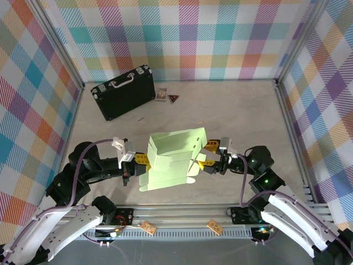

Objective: Fold the paper box

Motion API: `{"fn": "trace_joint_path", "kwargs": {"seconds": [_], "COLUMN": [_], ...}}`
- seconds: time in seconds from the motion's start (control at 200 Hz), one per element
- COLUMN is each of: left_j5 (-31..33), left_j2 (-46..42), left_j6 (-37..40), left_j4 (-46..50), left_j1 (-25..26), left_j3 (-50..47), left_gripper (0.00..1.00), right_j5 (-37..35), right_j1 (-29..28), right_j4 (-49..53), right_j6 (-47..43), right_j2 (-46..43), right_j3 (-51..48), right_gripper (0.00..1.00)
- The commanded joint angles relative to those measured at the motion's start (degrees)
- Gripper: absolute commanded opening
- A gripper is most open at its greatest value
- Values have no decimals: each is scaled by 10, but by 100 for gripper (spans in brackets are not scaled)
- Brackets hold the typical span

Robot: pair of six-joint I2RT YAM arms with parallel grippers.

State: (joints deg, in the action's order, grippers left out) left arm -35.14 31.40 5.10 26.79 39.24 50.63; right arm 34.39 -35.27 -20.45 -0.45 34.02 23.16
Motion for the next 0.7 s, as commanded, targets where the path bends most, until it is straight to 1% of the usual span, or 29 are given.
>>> {"fn": "trace_joint_path", "kwargs": {"seconds": [0.0,0.025,0.06,0.085,0.155,0.23,0.3,0.375,0.42,0.485,0.575,0.68,0.695], "left_j5": [-7,-6,-5,-4,-6,-7,-9,-6,-2,-2,-3,1,1], "left_j2": [-4,-4,-5,-5,-7,-11,-15,-15,-15,-13,-11,-11,-10], "left_j6": [-4,-3,-3,-3,-2,-3,-3,-6,-8,-8,-8,-8,-8], "left_j4": [8,10,11,12,14,18,20,21,19,19,20,19,20], "left_j1": [1,1,1,1,1,1,1,1,1,1,1,1,1], "left_j3": [18,20,22,23,25,25,24,23,22,24,25,24,24], "left_gripper": [0,0,0,0,0,0,0,0,0,0,0,0,0], "right_j5": [14,1,-23,-57,-145,-233,-292,-324,-315,-273,-172,-50,-31], "right_j1": [-1,-1,-1,-1,-1,-1,0,0,0,0,0,0,0], "right_j4": [17,34,49,59,81,73,44,24,21,10,-26,-65,-70], "right_j6": [-47,-70,-78,-78,-79,-72,-66,-62,-66,-70,-72,-56,-39], "right_j2": [-18,-18,-16,-12,-8,-20,-33,-30,-24,-17,-14,-7,-5], "right_j3": [15,18,18,17,12,-3,-19,-17,-8,2,1,0,0], "right_gripper": [57,57,60,63,63,66,66,62,59,57,56,56,56]}}
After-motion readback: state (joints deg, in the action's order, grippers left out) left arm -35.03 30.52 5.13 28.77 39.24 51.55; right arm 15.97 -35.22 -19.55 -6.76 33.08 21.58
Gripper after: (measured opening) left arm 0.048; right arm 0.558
